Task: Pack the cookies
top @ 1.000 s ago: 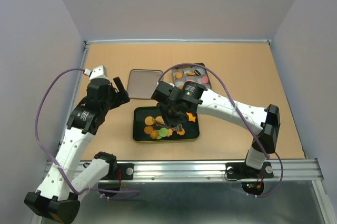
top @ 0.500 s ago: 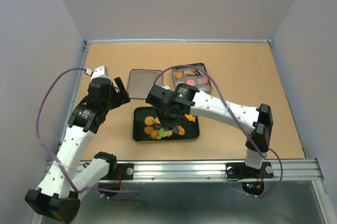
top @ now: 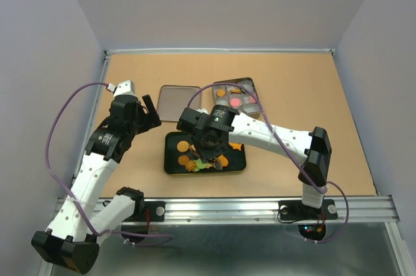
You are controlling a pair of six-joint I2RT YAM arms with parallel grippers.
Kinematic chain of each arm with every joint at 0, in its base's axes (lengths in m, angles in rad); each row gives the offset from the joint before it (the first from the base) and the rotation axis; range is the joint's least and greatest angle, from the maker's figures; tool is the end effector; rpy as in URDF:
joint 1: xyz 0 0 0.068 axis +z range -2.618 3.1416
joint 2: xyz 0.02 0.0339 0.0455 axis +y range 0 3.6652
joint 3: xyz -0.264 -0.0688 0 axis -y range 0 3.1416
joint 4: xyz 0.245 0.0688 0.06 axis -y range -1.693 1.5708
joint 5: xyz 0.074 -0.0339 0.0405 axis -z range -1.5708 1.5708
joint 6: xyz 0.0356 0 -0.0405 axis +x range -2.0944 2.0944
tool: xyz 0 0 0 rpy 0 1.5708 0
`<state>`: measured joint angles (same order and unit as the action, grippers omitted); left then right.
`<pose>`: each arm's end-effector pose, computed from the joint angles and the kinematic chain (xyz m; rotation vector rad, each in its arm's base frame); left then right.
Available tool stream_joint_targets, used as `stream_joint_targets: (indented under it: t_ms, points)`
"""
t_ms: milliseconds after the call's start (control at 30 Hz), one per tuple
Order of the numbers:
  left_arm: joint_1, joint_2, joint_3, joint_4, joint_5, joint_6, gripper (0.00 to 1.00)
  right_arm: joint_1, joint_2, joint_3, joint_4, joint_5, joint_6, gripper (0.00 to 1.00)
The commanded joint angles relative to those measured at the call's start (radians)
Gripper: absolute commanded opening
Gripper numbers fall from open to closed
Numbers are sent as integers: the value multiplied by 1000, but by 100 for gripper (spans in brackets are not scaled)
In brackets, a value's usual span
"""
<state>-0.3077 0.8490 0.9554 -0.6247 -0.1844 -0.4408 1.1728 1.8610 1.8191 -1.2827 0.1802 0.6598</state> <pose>0.1711 -0.0475 0.3433 -0.2507 2.0751 -0.2636 0.1491 0.3381 0.3104 -0.6915 2.7621 0.1229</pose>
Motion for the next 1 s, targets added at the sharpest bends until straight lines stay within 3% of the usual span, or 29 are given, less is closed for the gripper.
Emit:
stream_joint_targets:
  t_ms: [0, 367, 700, 967]
  points:
    - [-2, -1, 11, 31, -16, 22, 88, 7, 0, 65, -17, 36, 8, 42]
    - [-4, 18, 23, 37, -13, 25, 88, -28, -14, 282, -105, 235, 14, 41]
    - [-4, 74, 62, 62, -6, 31, 88, -329, -63, 304, -98, 249, -81, 42]
    - [-4, 125, 80, 100, 3, 22, 88, -400, -57, 240, -66, 203, -137, 42]
